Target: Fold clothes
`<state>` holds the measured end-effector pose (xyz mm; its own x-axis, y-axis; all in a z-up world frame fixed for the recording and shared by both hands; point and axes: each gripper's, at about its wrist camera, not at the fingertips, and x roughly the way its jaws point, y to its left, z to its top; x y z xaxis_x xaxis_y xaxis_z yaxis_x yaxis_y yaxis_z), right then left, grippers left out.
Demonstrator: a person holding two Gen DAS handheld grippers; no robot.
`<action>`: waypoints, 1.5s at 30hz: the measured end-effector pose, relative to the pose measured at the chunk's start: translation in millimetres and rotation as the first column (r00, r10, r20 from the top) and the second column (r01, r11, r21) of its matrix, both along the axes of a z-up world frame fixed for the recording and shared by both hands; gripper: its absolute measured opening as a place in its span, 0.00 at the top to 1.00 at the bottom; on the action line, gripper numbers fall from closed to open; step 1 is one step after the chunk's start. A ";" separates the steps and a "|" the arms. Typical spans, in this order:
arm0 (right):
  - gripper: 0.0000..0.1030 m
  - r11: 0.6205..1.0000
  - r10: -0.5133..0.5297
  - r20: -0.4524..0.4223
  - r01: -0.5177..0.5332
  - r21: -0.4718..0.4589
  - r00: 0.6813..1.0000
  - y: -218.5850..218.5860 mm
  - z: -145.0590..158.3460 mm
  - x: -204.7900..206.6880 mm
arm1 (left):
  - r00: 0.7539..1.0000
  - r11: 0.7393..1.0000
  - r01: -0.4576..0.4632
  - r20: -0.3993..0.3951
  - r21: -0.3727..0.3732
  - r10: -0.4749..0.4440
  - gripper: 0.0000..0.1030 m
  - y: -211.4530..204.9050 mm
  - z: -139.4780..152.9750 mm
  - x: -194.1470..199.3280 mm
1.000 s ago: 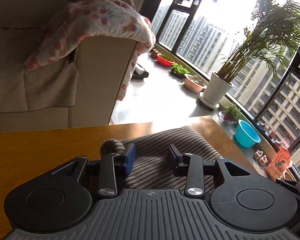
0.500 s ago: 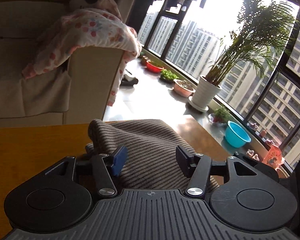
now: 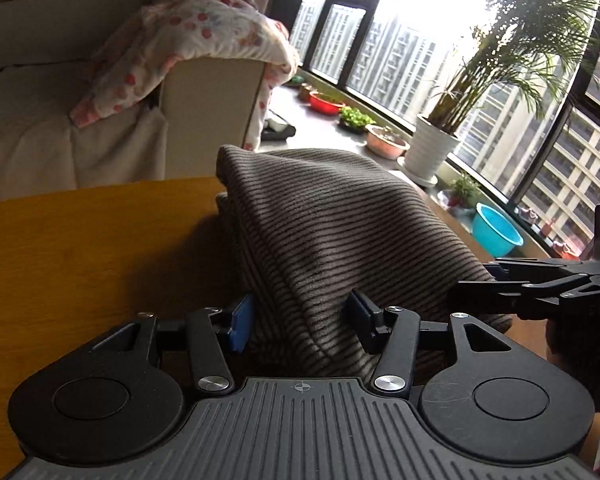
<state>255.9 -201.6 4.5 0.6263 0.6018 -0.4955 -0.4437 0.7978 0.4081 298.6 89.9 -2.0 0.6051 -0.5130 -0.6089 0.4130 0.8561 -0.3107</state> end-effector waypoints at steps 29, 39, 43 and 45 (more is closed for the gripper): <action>0.12 0.987 -0.163 -0.149 0.163 -0.013 0.975 -19.3 -17.2 43.7 | 1.000 0.999 -0.005 0.000 -0.032 0.005 0.41 -1.1 -9.6 2.5; 0.34 0.999 -0.020 0.003 0.020 0.033 1.000 1.2 14.7 16.7 | 1.000 0.999 -0.022 0.003 -0.029 0.022 0.42 -3.1 -8.5 1.8; 0.36 0.989 -0.067 0.014 0.069 -0.127 0.998 5.6 7.9 19.9 | 1.000 1.000 -0.003 0.021 -0.014 0.003 0.39 -7.3 -10.1 0.7; 0.35 0.986 -0.081 0.018 0.082 -0.142 0.997 4.8 2.5 19.2 | 1.000 1.000 -0.004 0.026 -0.003 0.004 0.36 -9.4 -12.1 -0.2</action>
